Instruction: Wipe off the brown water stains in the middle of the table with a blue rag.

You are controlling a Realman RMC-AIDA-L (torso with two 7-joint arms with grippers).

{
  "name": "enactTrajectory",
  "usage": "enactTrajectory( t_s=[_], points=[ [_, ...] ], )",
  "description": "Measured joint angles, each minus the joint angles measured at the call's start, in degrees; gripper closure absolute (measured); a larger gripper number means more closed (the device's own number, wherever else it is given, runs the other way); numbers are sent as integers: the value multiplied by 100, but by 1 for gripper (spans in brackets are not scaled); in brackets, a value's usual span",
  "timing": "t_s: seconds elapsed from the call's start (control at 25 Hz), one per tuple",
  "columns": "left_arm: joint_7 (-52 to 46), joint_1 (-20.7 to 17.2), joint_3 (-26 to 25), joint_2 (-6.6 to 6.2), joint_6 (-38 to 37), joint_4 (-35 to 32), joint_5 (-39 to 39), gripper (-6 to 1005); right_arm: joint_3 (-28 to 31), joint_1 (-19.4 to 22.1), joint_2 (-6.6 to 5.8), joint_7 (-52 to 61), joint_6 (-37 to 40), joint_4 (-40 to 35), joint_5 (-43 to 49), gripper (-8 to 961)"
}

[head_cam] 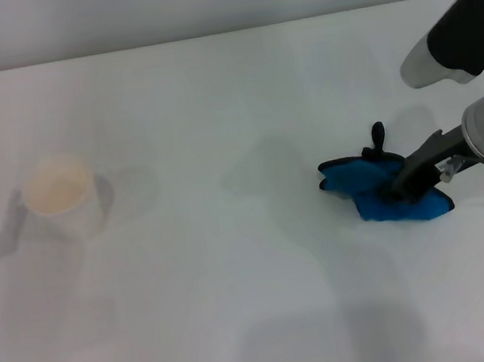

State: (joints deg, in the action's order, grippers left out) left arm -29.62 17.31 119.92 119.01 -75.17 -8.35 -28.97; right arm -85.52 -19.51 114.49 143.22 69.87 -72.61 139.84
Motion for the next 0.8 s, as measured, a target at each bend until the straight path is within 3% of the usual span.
enactTrajectory(
  t_s=[0.12,0.2,0.44,0.64,0.8],
  points=[
    [0,0,-2,0,1,0,0,163,-55,-30,2,-46,27,0,0,789],
    [0,0,-1,0,2,0,-2,163,-108,-35,8,-57,-31,17,-1,624],
    [0,-18,12,0,0,0,0,163,-58,-2,12,-53,-333,-1,-269,485],
    [0,-57,27,-1,-7,0,5,164,369,34,12,-54,-418,-51,-1036,369],
    [0,-58,32,-1,-9,5,7,164,918,112,7,-69,-609,42,-1885,212]
  ],
)
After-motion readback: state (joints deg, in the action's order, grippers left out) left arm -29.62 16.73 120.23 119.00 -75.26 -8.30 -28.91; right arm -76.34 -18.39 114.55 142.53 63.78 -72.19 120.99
